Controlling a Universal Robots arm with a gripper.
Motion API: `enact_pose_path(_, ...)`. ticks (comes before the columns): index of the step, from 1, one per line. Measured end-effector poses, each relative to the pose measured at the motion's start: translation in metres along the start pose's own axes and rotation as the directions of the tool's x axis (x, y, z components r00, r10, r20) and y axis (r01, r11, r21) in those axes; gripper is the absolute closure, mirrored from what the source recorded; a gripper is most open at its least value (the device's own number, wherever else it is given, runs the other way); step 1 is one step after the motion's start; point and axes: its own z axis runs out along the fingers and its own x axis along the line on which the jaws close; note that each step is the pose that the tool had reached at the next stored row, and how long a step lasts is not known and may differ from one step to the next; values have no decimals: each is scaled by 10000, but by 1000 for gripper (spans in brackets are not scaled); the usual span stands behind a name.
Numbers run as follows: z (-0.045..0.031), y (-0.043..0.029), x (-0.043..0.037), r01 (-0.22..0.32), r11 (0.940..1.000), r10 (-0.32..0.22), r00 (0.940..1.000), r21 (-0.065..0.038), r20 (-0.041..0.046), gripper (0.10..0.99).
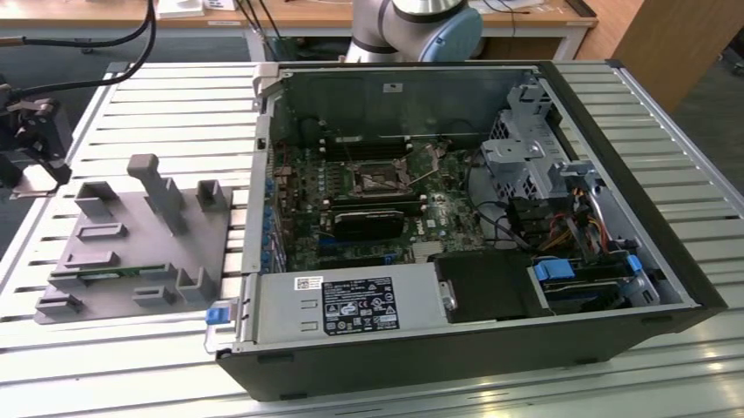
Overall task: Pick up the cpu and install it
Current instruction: 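Pick up the cpu and move it towards the insertion slot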
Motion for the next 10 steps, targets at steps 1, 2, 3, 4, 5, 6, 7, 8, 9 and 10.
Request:
enact_pose_path(1,-8,1,0,0,10000,0,10000,0,0,545)
enact_pose_path(2,-16,2,0,0,10000,0,10000,0,0,545)
enact_pose_path(3,-24,3,0,0,10000,0,10000,0,0,545)
enact_pose_path(4,-31,4,0,0,10000,0,10000,0,0,545)
enact_pose_path(5,-39,5,0,0,10000,0,10000,0,0,545)
enact_pose_path(6,-47,5,0,0,10000,0,10000,0,0,545)
enact_pose_path(7,-57,6,0,0,10000,0,10000,0,0,545)
enact_pose_path(8,-67,7,0,0,10000,0,10000,0,0,545)
enact_pose_path(9,-78,7,0,0,10000,0,10000,0,-1,545)
enact_pose_path(10,-89,8,0,0,10000,0,10000,0,-1,545)
